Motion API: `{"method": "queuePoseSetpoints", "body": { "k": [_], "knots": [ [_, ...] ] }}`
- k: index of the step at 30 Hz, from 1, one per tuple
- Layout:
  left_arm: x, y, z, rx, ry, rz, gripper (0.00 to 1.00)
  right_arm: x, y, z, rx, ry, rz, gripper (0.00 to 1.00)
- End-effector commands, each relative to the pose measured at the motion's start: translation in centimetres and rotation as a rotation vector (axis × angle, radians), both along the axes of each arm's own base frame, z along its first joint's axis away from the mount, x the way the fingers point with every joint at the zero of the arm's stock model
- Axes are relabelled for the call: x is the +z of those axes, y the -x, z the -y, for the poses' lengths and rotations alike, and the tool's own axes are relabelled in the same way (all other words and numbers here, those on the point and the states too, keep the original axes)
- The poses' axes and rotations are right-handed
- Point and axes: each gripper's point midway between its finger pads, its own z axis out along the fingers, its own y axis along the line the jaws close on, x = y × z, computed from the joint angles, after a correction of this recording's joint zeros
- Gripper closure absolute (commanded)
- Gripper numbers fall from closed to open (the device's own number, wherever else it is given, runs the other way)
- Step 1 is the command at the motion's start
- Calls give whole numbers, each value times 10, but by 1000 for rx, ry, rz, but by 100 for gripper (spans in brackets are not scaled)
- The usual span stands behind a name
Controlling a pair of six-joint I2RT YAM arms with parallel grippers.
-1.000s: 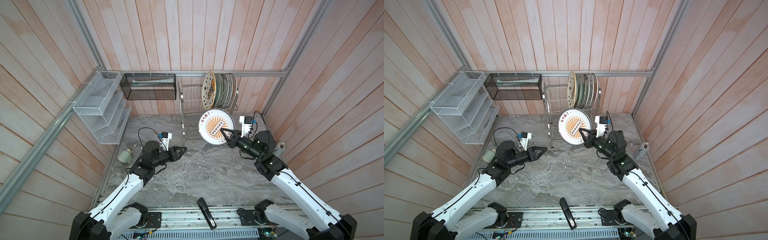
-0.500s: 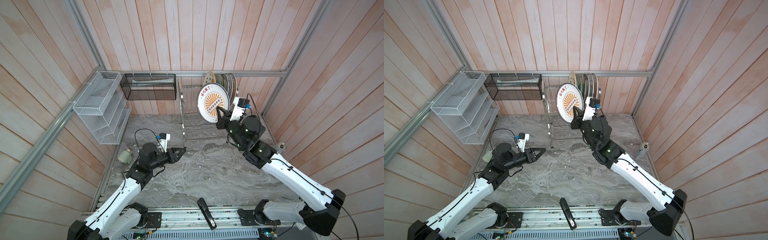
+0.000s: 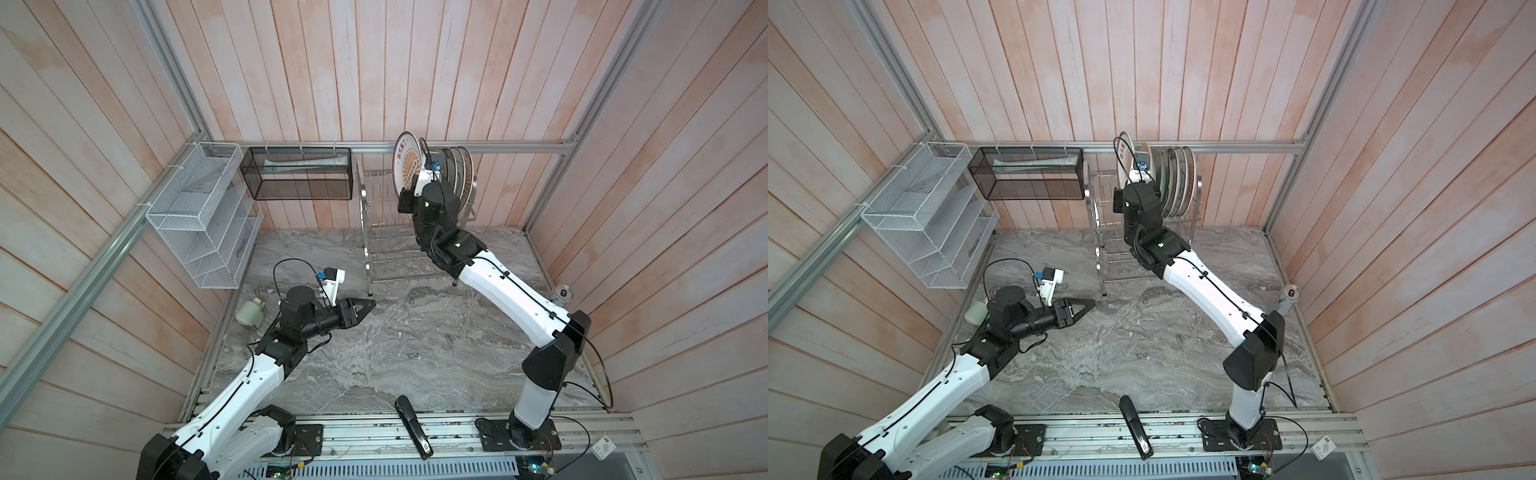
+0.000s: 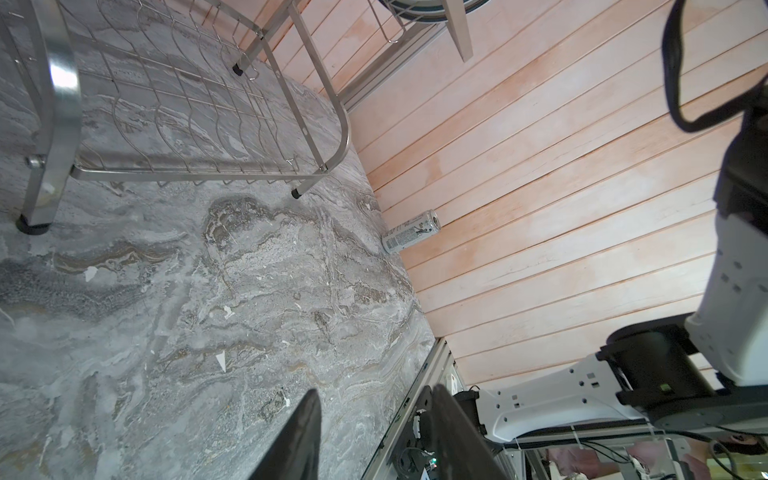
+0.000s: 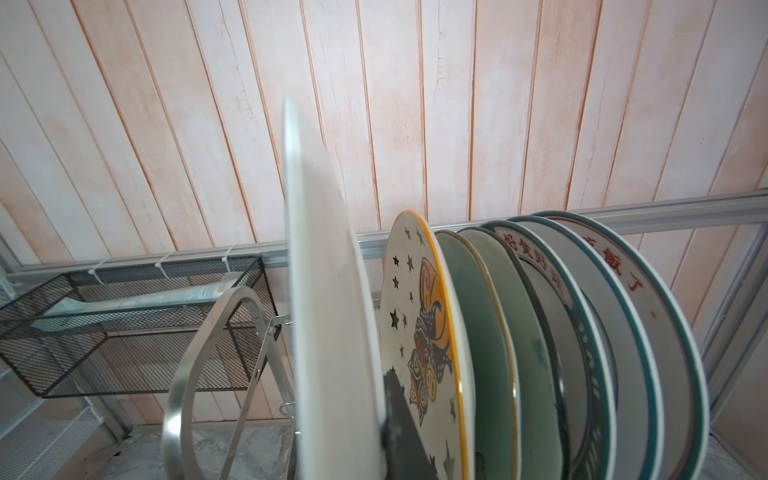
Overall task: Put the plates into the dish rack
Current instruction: 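Carry the upright sunburst plate with the right gripper toward the dish rack, then lower the sunburst plate into the rack slot beside the star plate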
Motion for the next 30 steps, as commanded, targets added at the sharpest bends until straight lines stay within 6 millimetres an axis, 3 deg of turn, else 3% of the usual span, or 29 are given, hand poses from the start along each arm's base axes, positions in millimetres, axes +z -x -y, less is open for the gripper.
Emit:
{"method": "queuePoseSetpoints", "body": {
  "k": [1, 5, 9, 19, 30],
  "knots": [
    [3, 7, -1, -16, 11, 14, 55, 6, -10, 2, -64, 65, -10, 100],
    [8, 13, -7, 0, 0, 28, 55, -9, -35, -5, -85, 103, -56, 100],
    [11, 15, -10, 14, -12, 39, 56, -20, -47, -9, -77, 115, -81, 100],
    [12, 15, -10, 13, -5, 43, 55, -50, -63, -10, -44, 108, -142, 100],
    [9, 18, -11, 13, 1, 37, 55, -65, -71, -17, -38, 109, -171, 100]
  ]
}}
